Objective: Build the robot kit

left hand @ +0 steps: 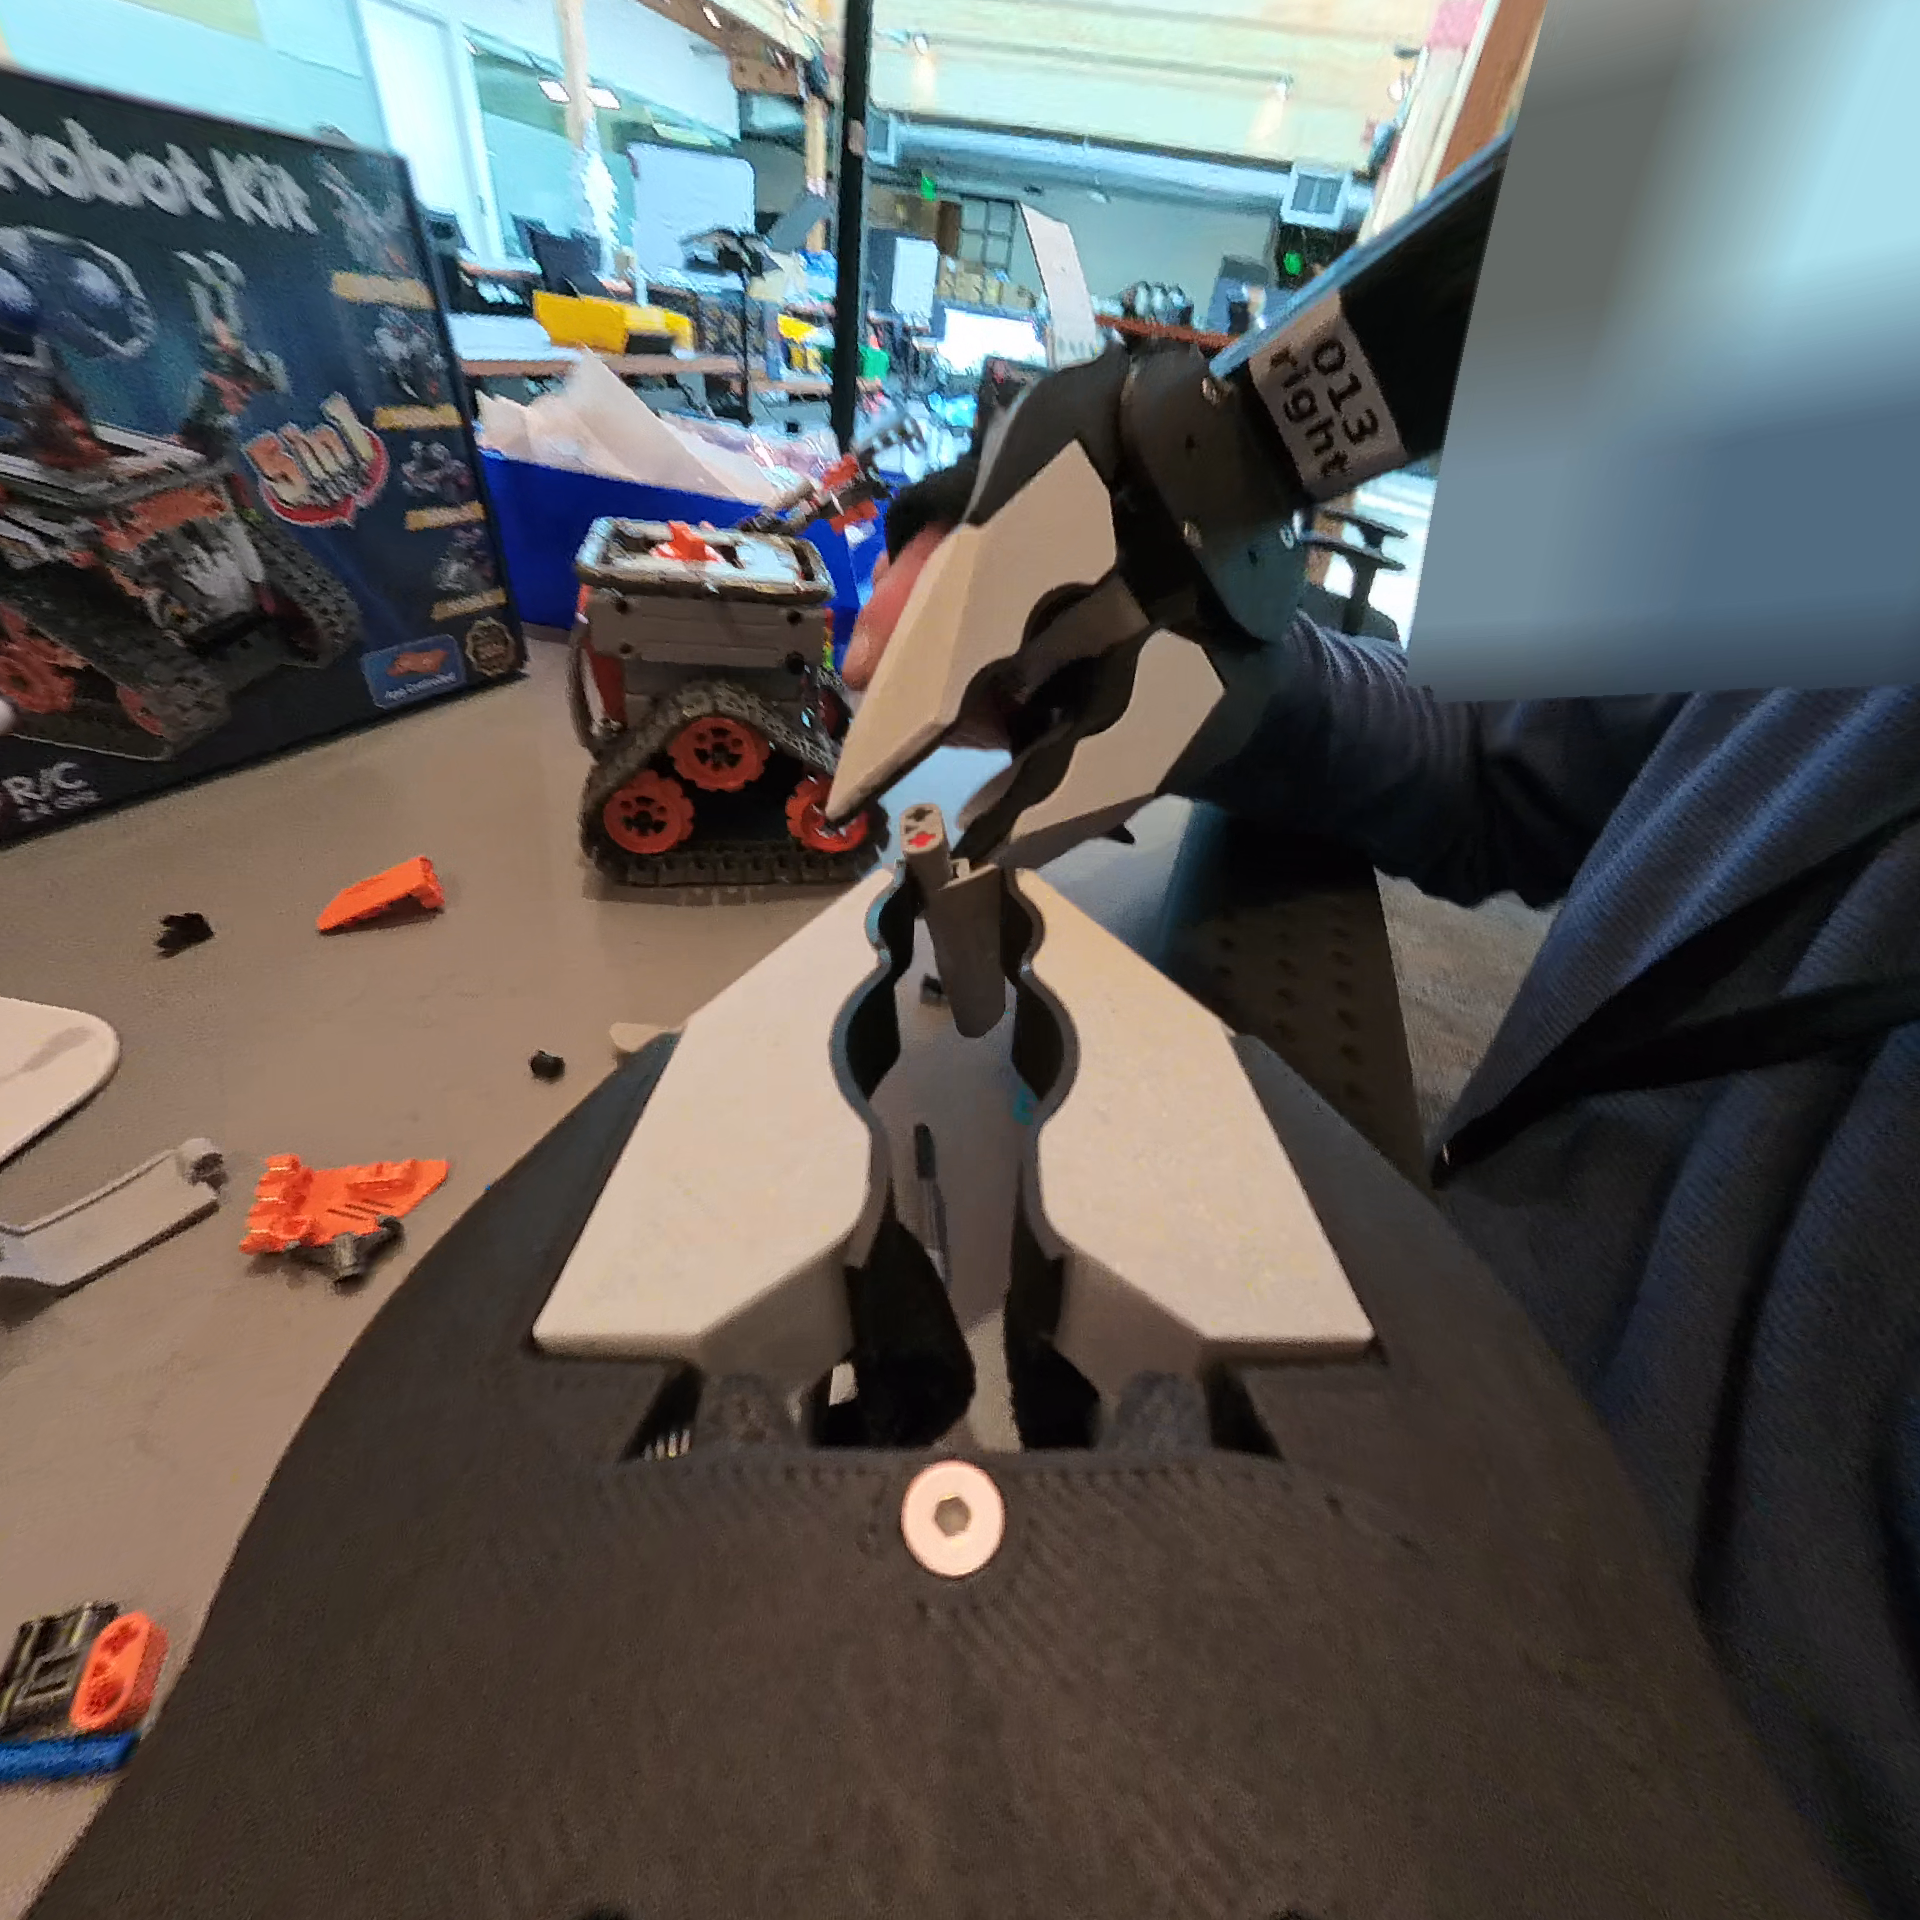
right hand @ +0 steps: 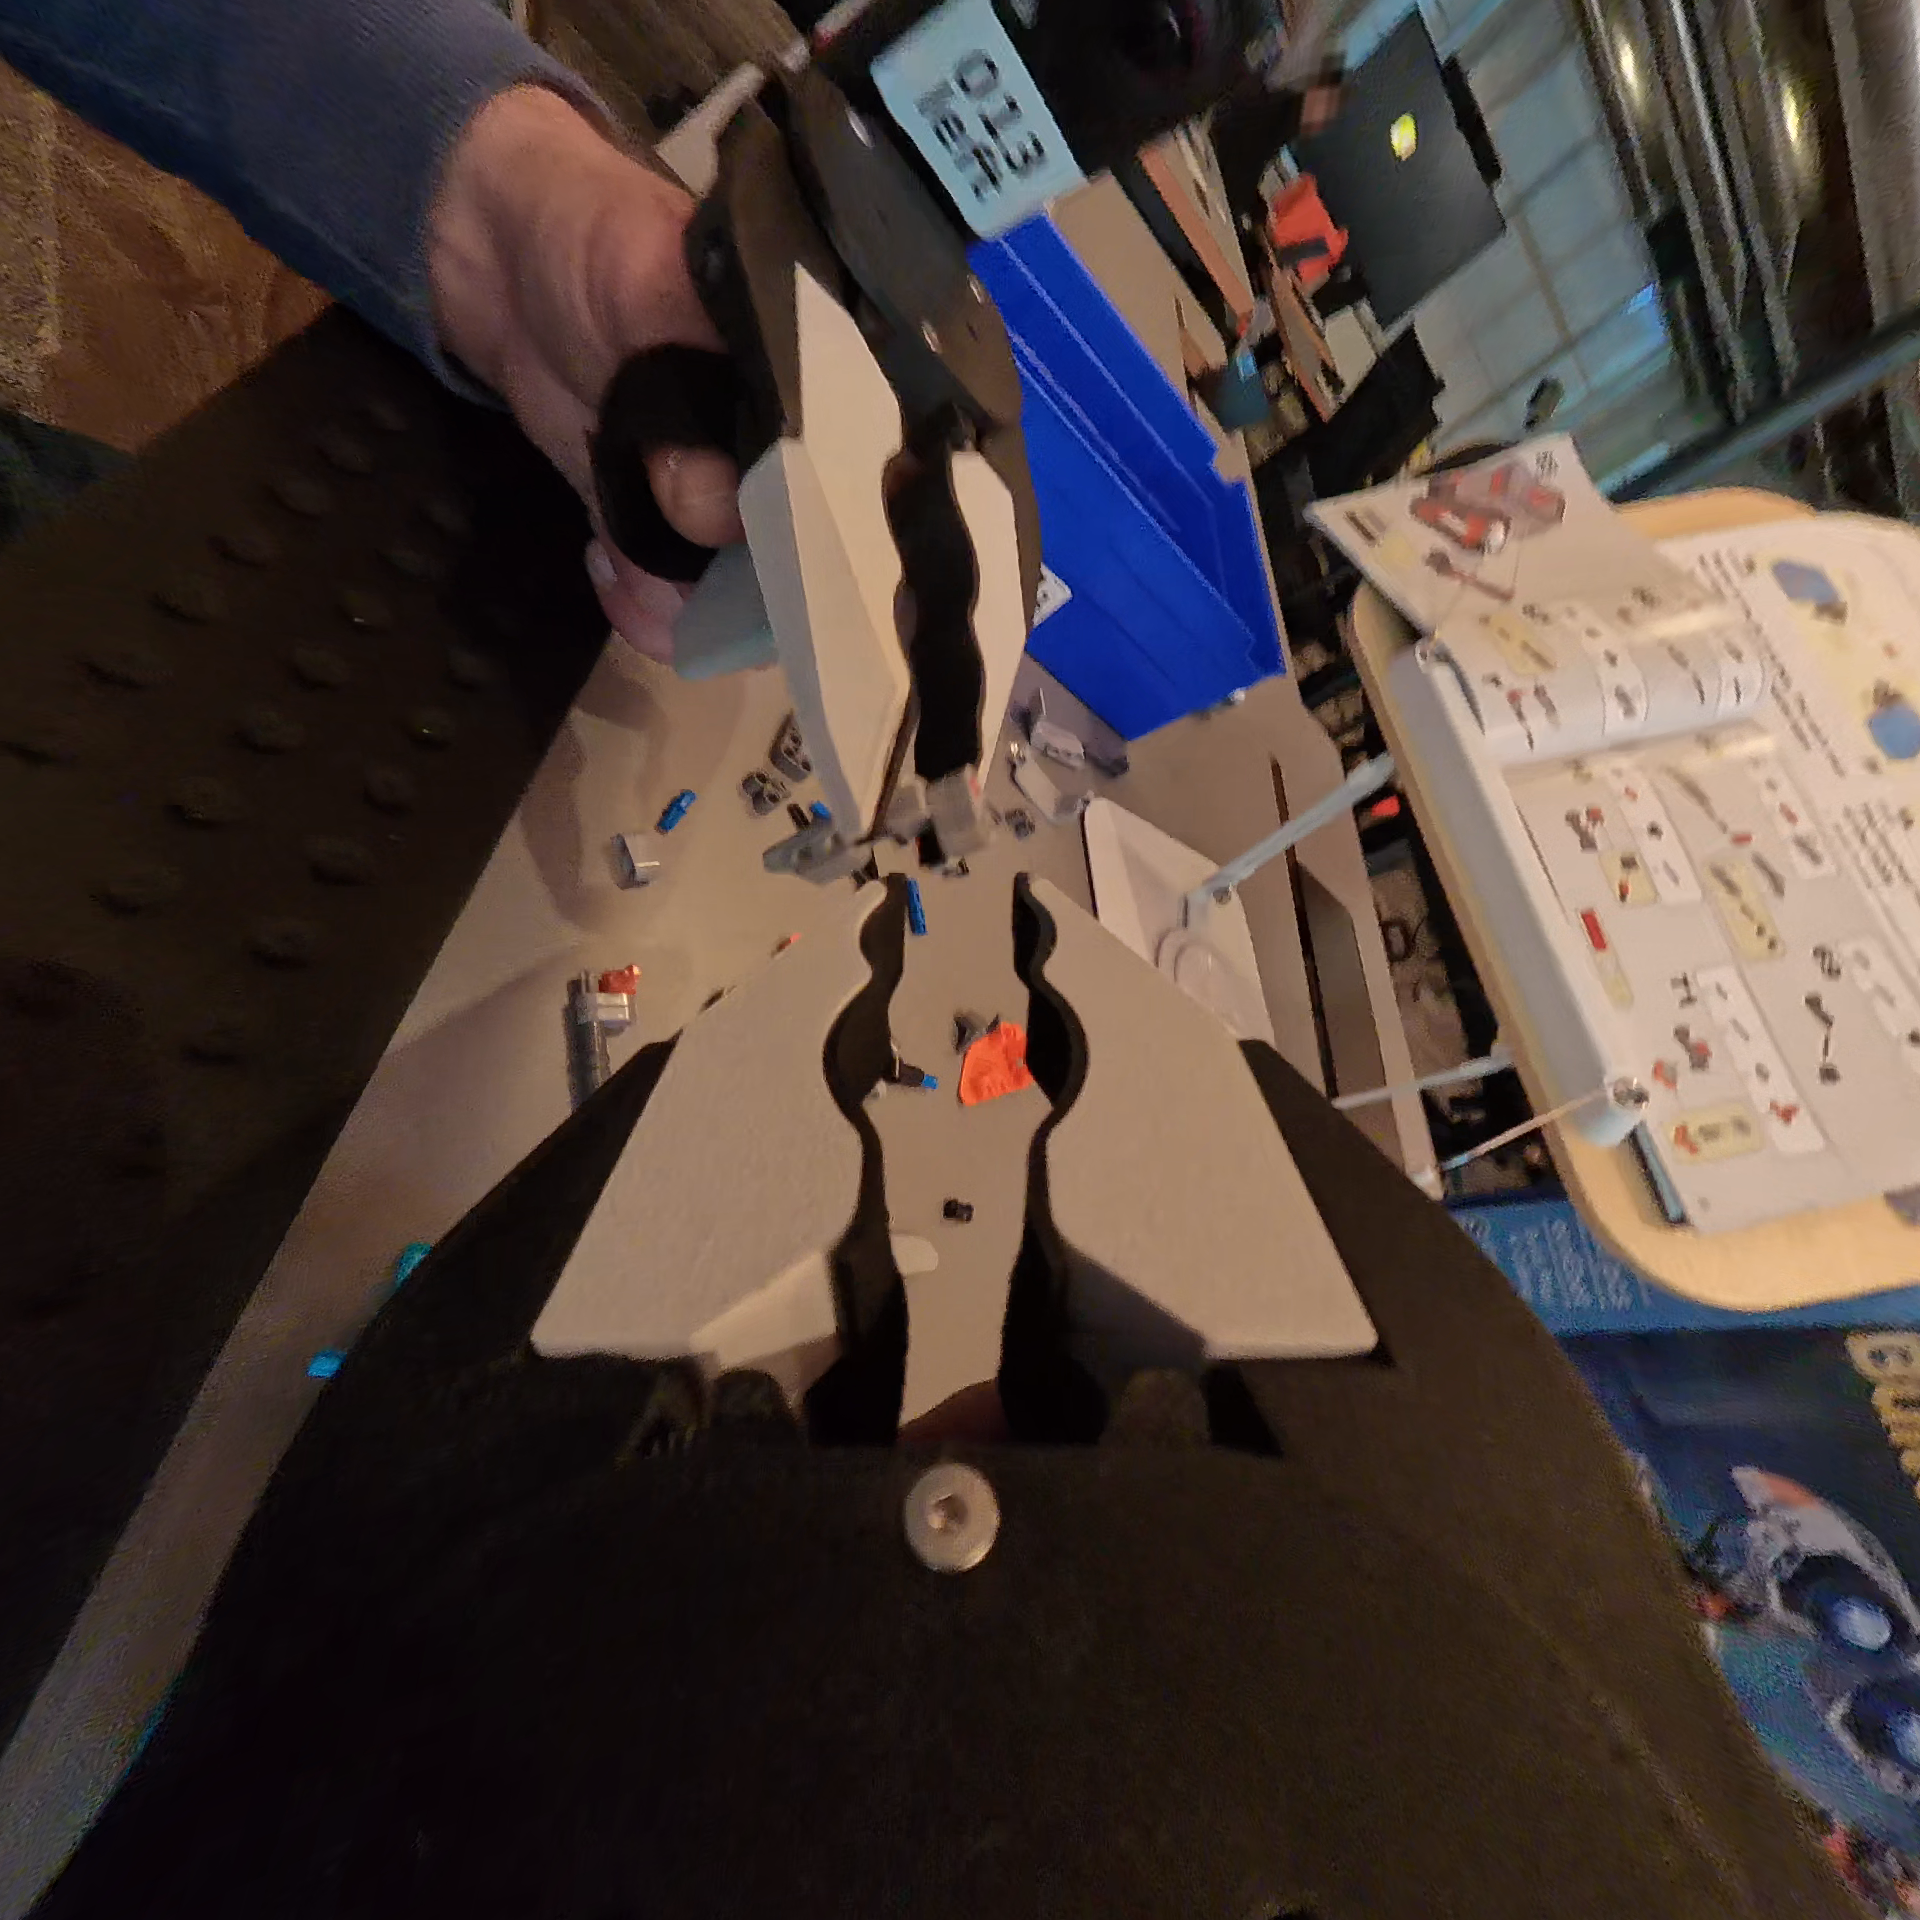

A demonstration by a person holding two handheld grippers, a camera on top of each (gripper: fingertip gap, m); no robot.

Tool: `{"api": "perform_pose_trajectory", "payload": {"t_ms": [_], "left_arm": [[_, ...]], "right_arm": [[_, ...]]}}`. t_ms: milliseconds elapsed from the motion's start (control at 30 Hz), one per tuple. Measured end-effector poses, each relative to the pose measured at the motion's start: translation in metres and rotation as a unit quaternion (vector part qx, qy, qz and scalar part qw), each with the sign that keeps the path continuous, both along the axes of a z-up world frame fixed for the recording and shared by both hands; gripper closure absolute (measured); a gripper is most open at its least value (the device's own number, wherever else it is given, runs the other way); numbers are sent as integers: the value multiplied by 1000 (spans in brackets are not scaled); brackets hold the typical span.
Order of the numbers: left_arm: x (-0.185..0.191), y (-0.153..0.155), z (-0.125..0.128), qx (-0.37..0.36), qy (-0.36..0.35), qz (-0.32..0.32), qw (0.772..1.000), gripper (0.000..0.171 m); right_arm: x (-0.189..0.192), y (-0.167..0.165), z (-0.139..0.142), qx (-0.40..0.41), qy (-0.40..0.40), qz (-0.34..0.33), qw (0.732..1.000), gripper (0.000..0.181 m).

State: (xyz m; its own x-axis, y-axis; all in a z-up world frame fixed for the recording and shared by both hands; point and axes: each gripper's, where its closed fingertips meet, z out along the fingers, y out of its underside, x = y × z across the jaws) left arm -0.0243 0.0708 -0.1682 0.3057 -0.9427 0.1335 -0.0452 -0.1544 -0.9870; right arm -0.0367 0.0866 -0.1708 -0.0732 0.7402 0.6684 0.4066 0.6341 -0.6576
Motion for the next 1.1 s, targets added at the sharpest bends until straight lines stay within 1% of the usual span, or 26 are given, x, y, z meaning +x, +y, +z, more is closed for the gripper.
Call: {"api": "perform_pose_trajectory", "payload": {"t_ms": [33,100,233,333,400,467,500,533,767,867,1100], "left_arm": [[-3,5,5,2,-14,14,1000,158],[-9,12,15,0,-47,37,998,158],[-20,26,30,2,-99,88,991,158],[-20,30,35,12,-114,110,987,159],[-14,28,36,15,-116,109,987,159],[-7,27,35,14,-119,107,987,159],[-5,26,35,14,-121,107,987,159],[-2,26,34,13,-121,105,987,159],[-4,25,37,18,-130,108,985,159],[-6,26,38,19,-133,109,985,159],[-6,26,36,13,-131,108,985,161]], "right_arm": [[2,5,-1,-15,-1,-13,1000,159],[5,11,-2,-50,4,-29,998,159],[3,4,3,-129,24,-19,991,157],[-6,-2,6,-162,39,-21,986,154],[-12,0,5,-163,42,-39,985,151],[-16,2,3,-164,45,-55,984,152],[-17,4,3,-159,46,-63,984,156],[-16,6,2,-152,46,-69,985,164],[-9,14,5,-140,53,-75,986,173],[-5,20,8,-137,62,-82,985,181],[-2,21,8,-131,58,-79,986,181]]}}
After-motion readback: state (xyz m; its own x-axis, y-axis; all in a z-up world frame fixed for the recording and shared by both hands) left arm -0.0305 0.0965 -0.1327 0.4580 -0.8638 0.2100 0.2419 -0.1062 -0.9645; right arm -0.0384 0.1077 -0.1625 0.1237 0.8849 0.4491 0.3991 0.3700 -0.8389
